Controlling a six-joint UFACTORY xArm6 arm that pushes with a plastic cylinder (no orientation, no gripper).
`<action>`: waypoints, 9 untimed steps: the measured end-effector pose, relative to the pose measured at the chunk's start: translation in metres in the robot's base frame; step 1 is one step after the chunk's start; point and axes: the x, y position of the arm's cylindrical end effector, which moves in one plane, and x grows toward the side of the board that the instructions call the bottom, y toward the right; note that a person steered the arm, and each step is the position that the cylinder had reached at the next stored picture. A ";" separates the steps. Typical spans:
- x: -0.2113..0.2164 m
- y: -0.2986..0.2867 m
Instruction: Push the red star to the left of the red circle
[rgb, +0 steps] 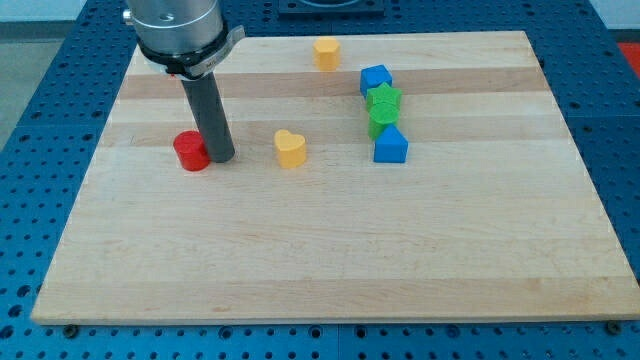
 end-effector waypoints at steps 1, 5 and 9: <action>-0.021 0.000; -0.163 0.000; -0.230 -0.023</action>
